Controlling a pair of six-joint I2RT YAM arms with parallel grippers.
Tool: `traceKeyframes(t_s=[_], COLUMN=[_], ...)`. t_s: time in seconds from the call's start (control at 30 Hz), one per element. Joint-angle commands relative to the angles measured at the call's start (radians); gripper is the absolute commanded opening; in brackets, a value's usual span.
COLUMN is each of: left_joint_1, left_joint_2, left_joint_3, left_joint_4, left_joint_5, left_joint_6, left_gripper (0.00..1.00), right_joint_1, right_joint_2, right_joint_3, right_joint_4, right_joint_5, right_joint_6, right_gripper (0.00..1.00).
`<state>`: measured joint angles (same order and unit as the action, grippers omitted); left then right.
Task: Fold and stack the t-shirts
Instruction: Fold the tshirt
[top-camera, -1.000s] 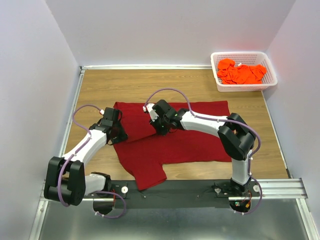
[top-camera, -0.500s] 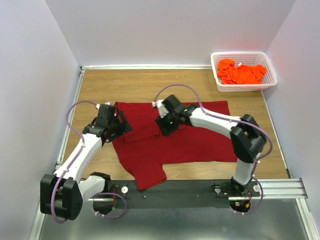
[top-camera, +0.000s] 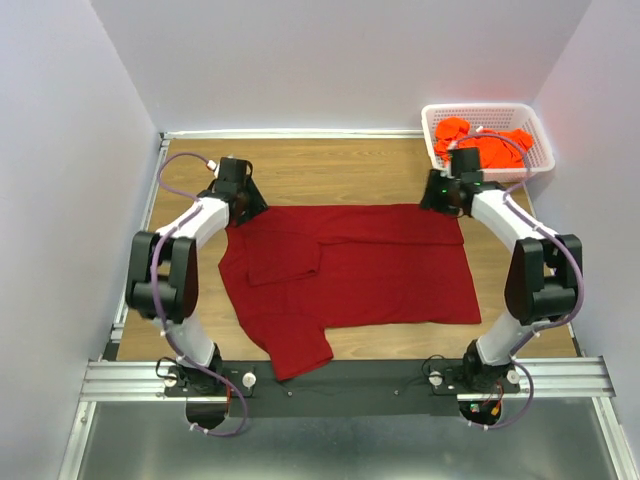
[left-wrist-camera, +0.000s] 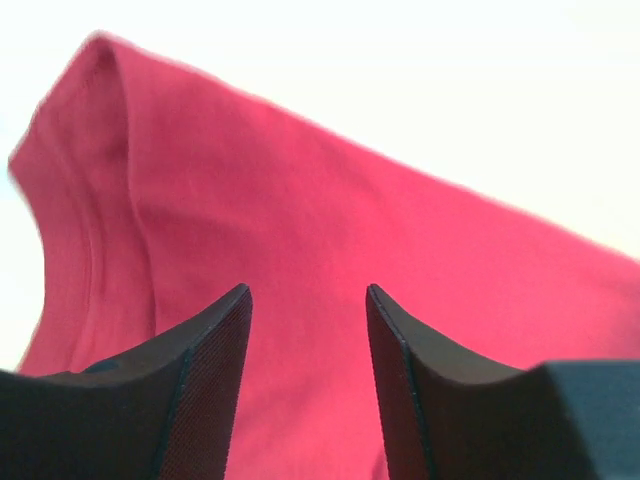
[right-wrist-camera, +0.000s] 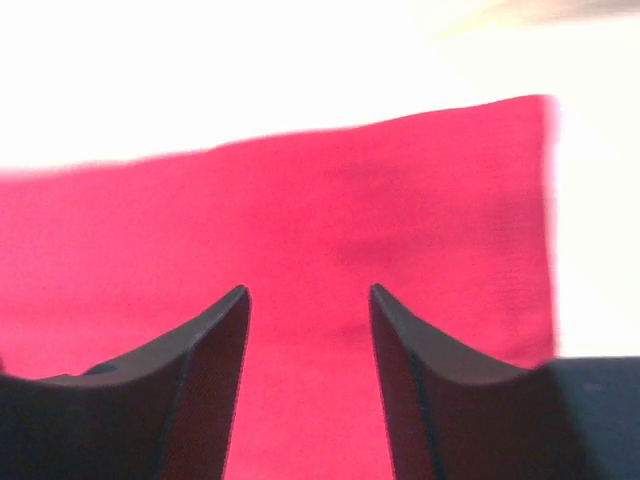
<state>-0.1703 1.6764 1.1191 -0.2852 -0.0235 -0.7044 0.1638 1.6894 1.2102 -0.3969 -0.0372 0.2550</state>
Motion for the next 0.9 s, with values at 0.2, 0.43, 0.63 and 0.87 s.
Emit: traceKeyframes(t_s=[0.2, 0.43, 0.63, 0.87], left_joint_1=[0.081, 0.117, 0.126, 0.126], left_joint_2=[0.252, 0.31, 0.364, 0.457], left_joint_3=[0.143, 0.142, 0.192, 0.364], left_joint_4=[0.061, 0.057, 0.038, -0.02], left_joint_5=[-0.049, -0.047, -0.043, -0.006], left_joint_6=[0.026, 0.022, 0.029, 0.036], left_gripper=[0.5, 0.48, 0.47, 0.47], right_joint_1=[-0.23, -0.313, -0.346, -0.362], right_joint_2=[0.099, 0.217, 0.276, 0.332], right_joint_3=[-0.135, -0.178, -0.189, -0.126], right_joint_4=[0.363, 0.497, 0.501, 0.5], right_joint_5=[-0.135, -0.144, -0.083, -0.067], right_joint_6=[0.366, 0.464, 0.519, 0.537], right_gripper=[0.36, 0.3, 0.31, 0.31])
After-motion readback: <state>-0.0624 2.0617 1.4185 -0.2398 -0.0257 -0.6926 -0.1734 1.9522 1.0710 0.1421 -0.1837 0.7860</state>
